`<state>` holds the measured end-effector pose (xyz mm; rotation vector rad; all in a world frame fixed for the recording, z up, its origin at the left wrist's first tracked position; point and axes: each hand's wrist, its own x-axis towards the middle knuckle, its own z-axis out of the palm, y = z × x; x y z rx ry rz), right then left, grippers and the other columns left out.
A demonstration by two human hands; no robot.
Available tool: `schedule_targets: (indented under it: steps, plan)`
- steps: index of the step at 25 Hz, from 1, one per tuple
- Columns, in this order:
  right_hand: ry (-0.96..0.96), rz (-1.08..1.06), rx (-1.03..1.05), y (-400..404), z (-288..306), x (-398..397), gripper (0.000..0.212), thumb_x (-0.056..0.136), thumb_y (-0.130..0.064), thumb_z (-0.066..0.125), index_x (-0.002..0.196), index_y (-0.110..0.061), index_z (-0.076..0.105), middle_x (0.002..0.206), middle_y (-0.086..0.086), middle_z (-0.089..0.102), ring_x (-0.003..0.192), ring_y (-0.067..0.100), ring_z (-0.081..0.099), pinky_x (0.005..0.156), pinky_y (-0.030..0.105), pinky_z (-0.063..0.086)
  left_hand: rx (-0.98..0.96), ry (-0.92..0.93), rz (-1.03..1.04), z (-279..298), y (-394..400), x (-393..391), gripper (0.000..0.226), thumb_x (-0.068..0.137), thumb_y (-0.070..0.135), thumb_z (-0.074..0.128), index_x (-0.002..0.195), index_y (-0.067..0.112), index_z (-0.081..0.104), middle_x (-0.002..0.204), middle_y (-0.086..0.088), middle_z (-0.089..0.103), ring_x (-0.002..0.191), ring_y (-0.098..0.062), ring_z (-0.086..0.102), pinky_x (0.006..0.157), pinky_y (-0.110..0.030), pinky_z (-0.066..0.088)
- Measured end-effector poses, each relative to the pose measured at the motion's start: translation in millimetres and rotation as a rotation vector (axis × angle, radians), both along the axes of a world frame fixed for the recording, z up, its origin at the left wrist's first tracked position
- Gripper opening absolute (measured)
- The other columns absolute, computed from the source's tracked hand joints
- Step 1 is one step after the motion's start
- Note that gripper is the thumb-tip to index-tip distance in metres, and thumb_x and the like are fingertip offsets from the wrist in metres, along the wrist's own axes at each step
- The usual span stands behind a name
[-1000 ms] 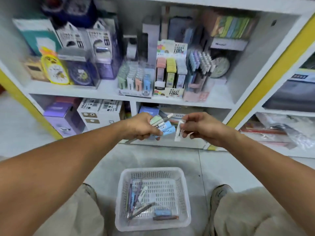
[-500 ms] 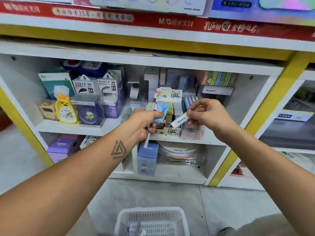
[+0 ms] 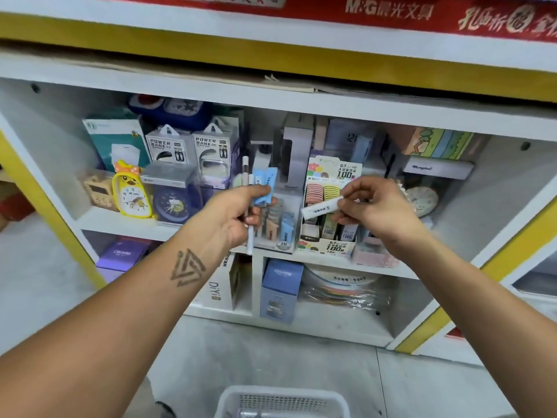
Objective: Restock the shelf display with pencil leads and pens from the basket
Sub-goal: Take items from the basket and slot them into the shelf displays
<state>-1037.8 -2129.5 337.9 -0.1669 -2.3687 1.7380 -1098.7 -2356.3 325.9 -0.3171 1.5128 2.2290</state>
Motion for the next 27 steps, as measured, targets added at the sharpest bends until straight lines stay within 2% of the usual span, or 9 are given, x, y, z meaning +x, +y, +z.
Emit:
schedule_targets:
  steps: [4, 8, 12, 16, 18, 20, 22, 24, 27]
  plan:
    - [0.093, -0.025, 0.240, -23, -4, -29, 0.018, 0.087, 0.001, 0.071, 0.083, -0.015, 0.066, 0.090, 0.021, 0.069, 0.074, 0.029, 0.070, 0.076, 0.051, 0.060, 0.033, -0.053, 0.088, -5, -31, -10, 0.006, 0.096, 0.006, 0.056, 0.091, 0.007, 0.055, 0.083, -0.014, 0.062, 0.032, -0.004, 0.031, 0.028, -0.013, 0.022]
    - [0.129, -0.032, 0.165, -31, -8, -48, 0.013, 0.087, 0.001, 0.071, 0.087, -0.012, 0.066, 0.085, 0.020, 0.070, 0.076, 0.035, 0.073, 0.079, 0.053, 0.059, 0.039, -0.067, 0.078, -7, -41, -15, 0.005, 0.095, 0.007, 0.057, 0.092, 0.006, 0.054, 0.080, -0.013, 0.063, 0.031, -0.004, 0.032, 0.026, -0.014, 0.023]
    - [0.109, -0.017, 0.031, -41, -11, -59, 0.015, 0.087, 0.005, 0.070, 0.085, -0.009, 0.065, 0.087, 0.026, 0.069, 0.066, 0.025, 0.073, 0.066, 0.038, 0.063, 0.044, -0.063, 0.073, -5, -43, -18, 0.006, 0.094, 0.007, 0.060, 0.092, 0.006, 0.055, 0.081, -0.014, 0.065, 0.032, -0.004, 0.033, 0.026, -0.015, 0.024]
    - [0.130, 0.007, 0.026, -46, -16, -69, 0.012, 0.088, 0.003, 0.070, 0.087, -0.009, 0.066, 0.085, 0.022, 0.070, 0.073, 0.031, 0.073, 0.068, 0.032, 0.061, 0.068, -0.073, 0.087, -4, -44, -19, 0.005, 0.094, 0.006, 0.059, 0.090, 0.007, 0.056, 0.081, -0.015, 0.065, 0.030, -0.004, 0.032, 0.026, -0.014, 0.022]
    - [0.160, -0.003, 0.053, -50, -20, -75, 0.012, 0.088, 0.001, 0.070, 0.090, -0.011, 0.066, 0.084, 0.019, 0.071, 0.073, 0.028, 0.073, 0.067, 0.029, 0.059, 0.081, -0.087, 0.094, -4, -44, -20, 0.003, 0.094, 0.006, 0.059, 0.092, 0.007, 0.057, 0.081, -0.015, 0.065, 0.031, -0.004, 0.033, 0.027, -0.013, 0.022]
    - [0.237, -0.052, 0.220, -55, -24, -83, 0.013, 0.089, -0.003, 0.070, 0.093, -0.015, 0.065, 0.084, 0.007, 0.070, 0.075, 0.018, 0.071, 0.070, 0.028, 0.058, 0.090, -0.096, 0.097, -5, -45, -21, 0.003, 0.093, 0.006, 0.060, 0.094, 0.006, 0.058, 0.081, -0.015, 0.065, 0.031, -0.004, 0.033, 0.027, -0.013, 0.023]
    - [0.329, -0.085, 0.500, -63, -27, -90, 0.014, 0.091, -0.008, 0.069, 0.099, -0.019, 0.065, 0.086, -0.006, 0.067, 0.078, 0.011, 0.064, 0.074, 0.025, 0.056, 0.088, -0.100, 0.103, -7, -46, -22, 0.005, 0.092, 0.007, 0.062, 0.097, 0.006, 0.059, 0.083, -0.015, 0.066, 0.031, -0.004, 0.033, 0.027, -0.014, 0.023]
    - [0.394, -0.062, 0.713, -73, -31, -97, 0.012, 0.092, -0.010, 0.067, 0.103, -0.015, 0.067, 0.087, -0.004, 0.067, 0.079, 0.013, 0.061, 0.076, 0.029, 0.055, 0.076, -0.096, 0.111, -8, -48, -24, 0.008, 0.092, 0.007, 0.063, 0.099, 0.005, 0.060, 0.085, -0.016, 0.067, 0.031, -0.004, 0.034, 0.027, -0.014, 0.023]
    - [0.379, -0.001, 0.814, -87, -39, -108, 0.013, 0.093, -0.011, 0.066, 0.106, -0.011, 0.068, 0.092, 0.006, 0.072, 0.083, 0.022, 0.066, 0.076, 0.036, 0.057, 0.070, -0.097, 0.119, -10, -54, -28, 0.010, 0.091, 0.007, 0.063, 0.101, 0.004, 0.062, 0.084, -0.016, 0.067, 0.032, -0.004, 0.034, 0.027, -0.014, 0.024]
